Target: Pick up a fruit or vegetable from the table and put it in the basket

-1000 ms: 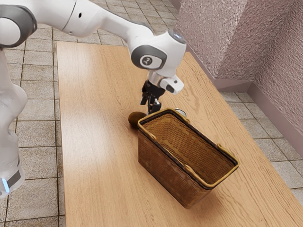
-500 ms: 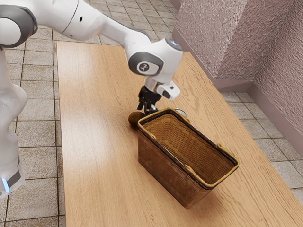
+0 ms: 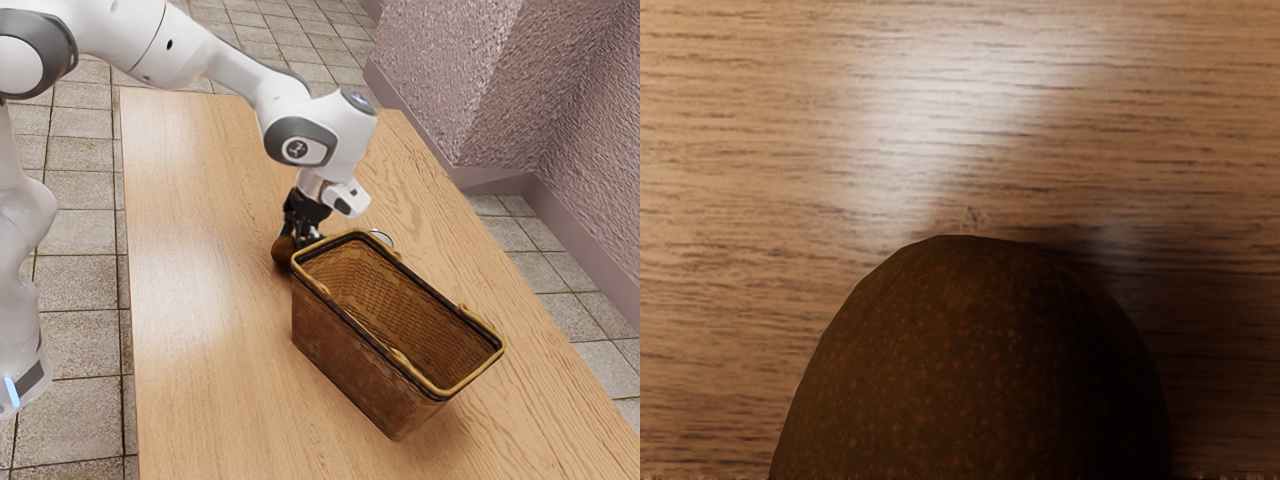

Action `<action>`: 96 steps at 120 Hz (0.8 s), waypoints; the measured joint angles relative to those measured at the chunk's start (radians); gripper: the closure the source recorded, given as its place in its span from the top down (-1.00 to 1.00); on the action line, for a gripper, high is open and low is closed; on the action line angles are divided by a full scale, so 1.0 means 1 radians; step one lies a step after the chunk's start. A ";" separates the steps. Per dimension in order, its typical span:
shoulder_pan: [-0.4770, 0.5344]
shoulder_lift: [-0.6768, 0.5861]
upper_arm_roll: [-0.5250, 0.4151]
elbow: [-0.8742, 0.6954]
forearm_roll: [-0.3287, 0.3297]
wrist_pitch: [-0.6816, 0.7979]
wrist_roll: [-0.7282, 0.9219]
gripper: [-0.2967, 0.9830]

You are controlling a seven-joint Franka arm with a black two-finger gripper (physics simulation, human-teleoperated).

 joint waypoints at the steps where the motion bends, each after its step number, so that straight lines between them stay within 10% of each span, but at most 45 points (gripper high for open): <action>1: 0.000 0.000 0.000 -0.001 0.000 0.000 0.000 0.54; 96: 0.000 -0.070 0.009 -0.037 0.053 0.043 -0.021 -0.08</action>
